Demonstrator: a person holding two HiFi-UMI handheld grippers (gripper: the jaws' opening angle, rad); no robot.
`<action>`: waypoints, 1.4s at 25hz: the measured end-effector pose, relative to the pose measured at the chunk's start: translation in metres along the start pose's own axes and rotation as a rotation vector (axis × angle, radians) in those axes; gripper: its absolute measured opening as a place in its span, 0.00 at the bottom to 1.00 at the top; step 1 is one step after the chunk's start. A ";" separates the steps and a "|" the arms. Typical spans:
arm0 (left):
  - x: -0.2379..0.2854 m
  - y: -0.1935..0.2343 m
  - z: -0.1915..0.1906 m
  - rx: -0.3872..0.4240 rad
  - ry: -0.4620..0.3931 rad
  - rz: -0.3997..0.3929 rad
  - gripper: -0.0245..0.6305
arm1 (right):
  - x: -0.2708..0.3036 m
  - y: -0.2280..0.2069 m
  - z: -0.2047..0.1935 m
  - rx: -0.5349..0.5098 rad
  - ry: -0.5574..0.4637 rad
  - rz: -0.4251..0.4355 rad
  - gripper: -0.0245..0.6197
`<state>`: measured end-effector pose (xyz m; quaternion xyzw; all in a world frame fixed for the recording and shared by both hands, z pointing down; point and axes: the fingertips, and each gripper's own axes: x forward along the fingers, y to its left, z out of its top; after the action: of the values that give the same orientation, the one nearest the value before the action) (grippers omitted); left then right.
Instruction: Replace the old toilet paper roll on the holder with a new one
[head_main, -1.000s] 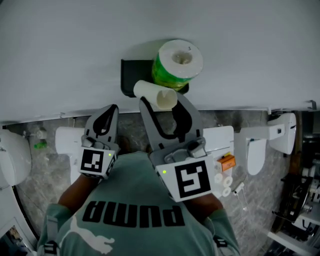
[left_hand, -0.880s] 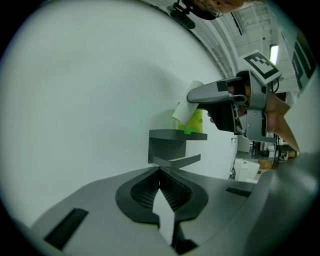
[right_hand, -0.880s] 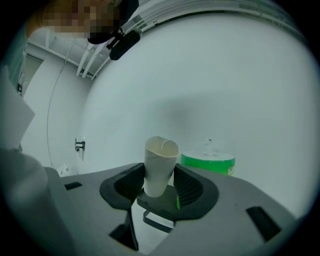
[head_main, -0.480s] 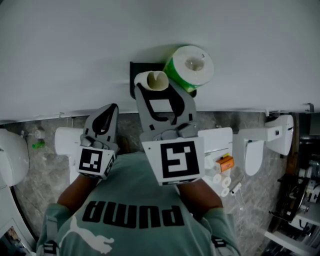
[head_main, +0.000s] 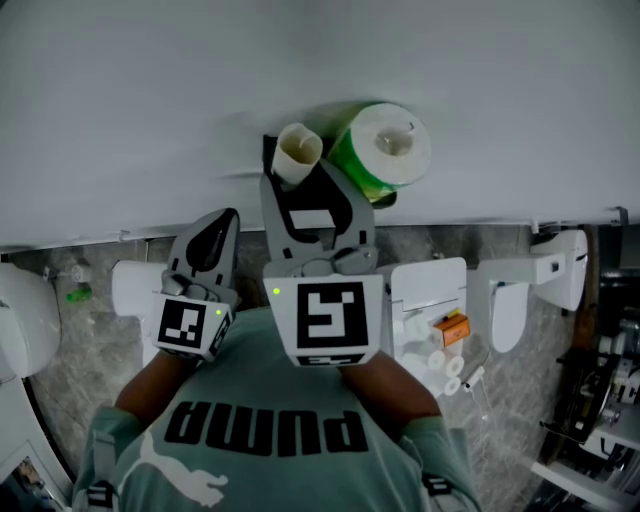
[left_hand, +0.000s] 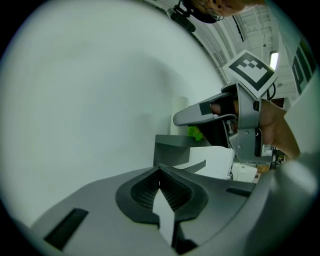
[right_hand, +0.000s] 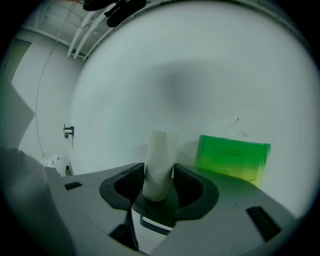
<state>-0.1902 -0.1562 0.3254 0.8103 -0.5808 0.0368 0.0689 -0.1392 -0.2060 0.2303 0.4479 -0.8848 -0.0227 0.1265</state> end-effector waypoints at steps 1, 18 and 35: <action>0.001 0.001 0.000 -0.001 0.000 -0.001 0.04 | 0.000 0.000 0.000 0.002 -0.004 -0.005 0.33; 0.006 -0.031 0.014 0.028 0.017 -0.030 0.04 | -0.036 -0.013 -0.007 0.087 -0.085 0.011 0.33; 0.020 -0.094 0.006 0.079 0.034 -0.063 0.04 | -0.097 -0.067 -0.055 0.210 -0.133 -0.009 0.33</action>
<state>-0.0945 -0.1457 0.3161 0.8296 -0.5517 0.0715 0.0478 -0.0181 -0.1648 0.2531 0.4603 -0.8867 0.0397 0.0198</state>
